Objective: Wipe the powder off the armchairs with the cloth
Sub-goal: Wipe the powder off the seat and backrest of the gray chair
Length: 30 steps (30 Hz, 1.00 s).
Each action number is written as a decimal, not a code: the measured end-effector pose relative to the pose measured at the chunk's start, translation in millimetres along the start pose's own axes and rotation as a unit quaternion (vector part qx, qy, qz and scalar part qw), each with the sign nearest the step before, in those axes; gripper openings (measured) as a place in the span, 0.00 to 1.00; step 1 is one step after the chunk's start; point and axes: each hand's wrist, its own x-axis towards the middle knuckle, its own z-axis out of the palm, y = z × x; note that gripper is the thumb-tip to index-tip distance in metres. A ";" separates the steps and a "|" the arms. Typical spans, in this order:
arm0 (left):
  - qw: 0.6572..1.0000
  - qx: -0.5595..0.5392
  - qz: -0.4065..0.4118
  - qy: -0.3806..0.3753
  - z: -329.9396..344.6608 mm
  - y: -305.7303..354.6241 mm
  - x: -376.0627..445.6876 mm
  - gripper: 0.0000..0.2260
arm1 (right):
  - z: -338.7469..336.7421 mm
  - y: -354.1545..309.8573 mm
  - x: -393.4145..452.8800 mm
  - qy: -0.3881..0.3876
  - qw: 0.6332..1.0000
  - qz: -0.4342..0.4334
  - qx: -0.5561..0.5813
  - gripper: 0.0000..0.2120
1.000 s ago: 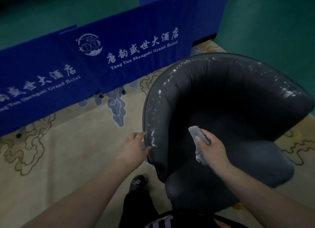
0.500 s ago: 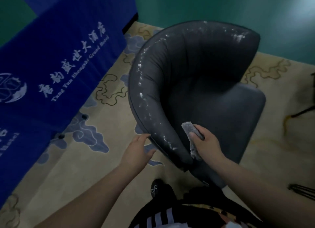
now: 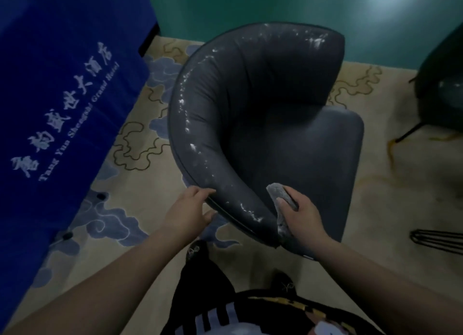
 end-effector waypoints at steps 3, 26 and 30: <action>0.996 0.027 0.072 -0.041 -14.5 -17.5 15.7 0.25 | 28.9 13.4 4.4 0.070 0.996 0.043 -0.026 0.13; 0.953 -0.015 0.281 -0.112 -29.5 -65.3 50.2 0.22 | 105.1 17.9 -1.0 0.289 0.930 0.178 -0.138 0.14; 0.957 -0.019 0.271 -0.101 -28.8 -64.0 51.6 0.20 | 126.2 0.0 4.8 0.292 0.933 0.148 -0.152 0.16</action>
